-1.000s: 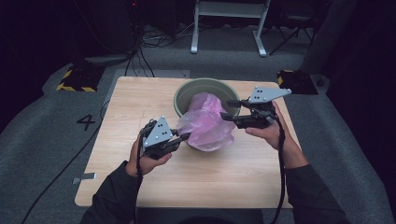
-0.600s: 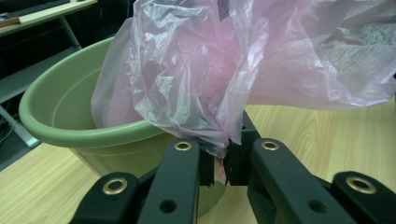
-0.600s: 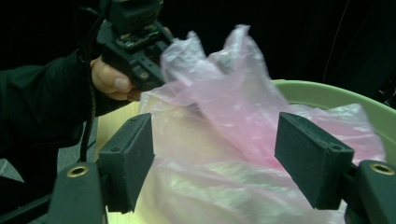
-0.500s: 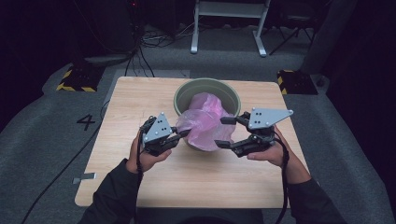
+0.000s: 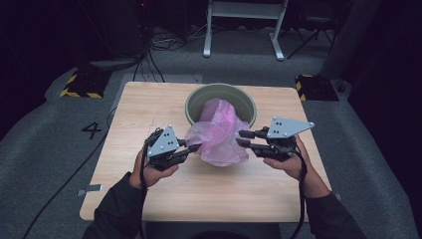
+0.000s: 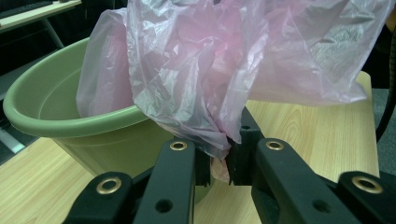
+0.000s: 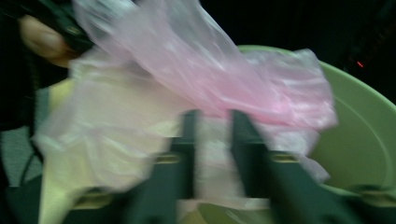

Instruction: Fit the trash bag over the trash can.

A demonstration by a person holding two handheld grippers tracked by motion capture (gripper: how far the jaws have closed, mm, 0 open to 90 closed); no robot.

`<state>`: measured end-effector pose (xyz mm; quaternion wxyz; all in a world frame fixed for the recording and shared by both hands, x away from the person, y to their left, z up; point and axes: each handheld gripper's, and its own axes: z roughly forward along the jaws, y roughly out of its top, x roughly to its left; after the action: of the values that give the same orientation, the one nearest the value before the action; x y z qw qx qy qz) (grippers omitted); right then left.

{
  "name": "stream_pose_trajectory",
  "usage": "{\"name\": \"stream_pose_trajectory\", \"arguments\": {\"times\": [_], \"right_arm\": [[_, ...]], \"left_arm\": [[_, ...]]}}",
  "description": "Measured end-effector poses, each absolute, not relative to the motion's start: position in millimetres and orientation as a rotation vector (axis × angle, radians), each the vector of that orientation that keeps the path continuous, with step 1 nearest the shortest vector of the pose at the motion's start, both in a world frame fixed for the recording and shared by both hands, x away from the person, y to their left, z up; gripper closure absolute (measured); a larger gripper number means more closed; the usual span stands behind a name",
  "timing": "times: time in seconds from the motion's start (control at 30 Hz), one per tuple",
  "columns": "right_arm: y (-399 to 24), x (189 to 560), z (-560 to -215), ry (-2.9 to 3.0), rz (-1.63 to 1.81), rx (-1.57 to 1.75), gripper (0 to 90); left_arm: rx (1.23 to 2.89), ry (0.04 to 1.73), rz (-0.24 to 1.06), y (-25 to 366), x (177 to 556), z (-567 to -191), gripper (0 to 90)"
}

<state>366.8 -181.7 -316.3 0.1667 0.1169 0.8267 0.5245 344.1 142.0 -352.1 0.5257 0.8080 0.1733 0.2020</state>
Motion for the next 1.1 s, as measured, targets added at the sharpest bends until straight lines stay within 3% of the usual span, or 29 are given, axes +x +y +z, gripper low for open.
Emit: {"name": "stream_pose_trajectory", "arguments": {"times": [0.2, 0.3, 0.33, 0.37, 0.4, 0.43, 0.47, 0.5, 0.6, 0.83, 0.87, 0.9, 0.93, 0.97, 1.0, 1.03, 1.1], "right_arm": [[-172.7, 349.9, -323.3, 2.395, 1.502, 0.176, 28.8], [-169.0, 346.6, -327.3, 2.401, 1.458, 0.13, 27.6], [-165.7, 346.2, -331.4, 2.386, 1.386, 0.128, 35.3], [-165.7, 346.2, -331.4, 2.386, 1.386, 0.128, 35.3], [-164.9, 348.6, -334.2, 2.378, 1.342, 0.145, 56.8], [-164.9, 348.6, -334.2, 2.378, 1.342, 0.145, 56.8], [-166.1, 351.3, -335.7, 2.376, 1.322, 0.168, 69.7], [-166.1, 351.3, -335.7, 2.376, 1.322, 0.168, 69.7], [-172.6, 354.1, -335.4, 2.366, 1.343, 0.205, 87.1], [-190.7, 359.0, -334.7, 2.323, 1.376, 0.316, 90.0], [-191.7, 356.7, -334.5, 2.327, 1.404, 0.302, 72.4], [-191.7, 356.7, -334.5, 2.327, 1.404, 0.302, 72.4], [-191.2, 353.9, -333.9, 2.328, 1.448, 0.291, 62.0], [-191.2, 353.9, -333.9, 2.328, 1.448, 0.291, 62.0], [-189.9, 351.0, -333.5, 2.335, 1.486, 0.28, 50.5], [-189.9, 351.0, -333.5, 2.335, 1.486, 0.28, 50.5], [-187.6, 346.6, -333.8, 2.349, 1.515, 0.226, 42.2]], "left_arm": [[1.933, 0.419, 0.464, 137.4, 347.6, -353.9, 81.7], [1.934, 0.422, 0.467, 136.8, 348.3, -353.9, 81.7], [1.925, 0.424, 0.459, 137.4, 349.6, -354.0, 81.7], [1.925, 0.424, 0.459, 137.4, 349.6, -354.0, 81.7], [1.926, 0.426, 0.456, 137.9, 350.4, -354.0, 81.6], [1.926, 0.429, 0.456, 138.4, 350.7, -354.1, 81.6], [1.924, 0.427, 0.454, 139.3, 351.1, -354.0, 81.4], [1.919, 0.426, 0.45, 139.9, 351.2, -354.2, 81.4], [1.92, 0.416, 0.444, 142.1, 351.1, -354.4, 80.5], [1.916, 0.414, 0.441, 146.9, 351.0, -353.6, 79.1], [1.917, 0.413, 0.438, 145.3, 350.7, -353.9, 79.0], [1.917, 0.413, 0.438, 145.3, 350.7, -353.9, 78.9], [1.919, 0.412, 0.441, 144.7, 350.6, -354.1, 78.8], [1.917, 0.41, 0.442, 143.8, 350.8, -354.3, 78.8], [1.918, 0.409, 0.439, 142.2, 350.5, -354.4, 78.6], [1.918, 0.409, 0.439, 142.2, 350.5, -354.4, 78.7], [1.926, 0.408, 0.441, 140.7, 350.3, -354.7, 78.8]]}}
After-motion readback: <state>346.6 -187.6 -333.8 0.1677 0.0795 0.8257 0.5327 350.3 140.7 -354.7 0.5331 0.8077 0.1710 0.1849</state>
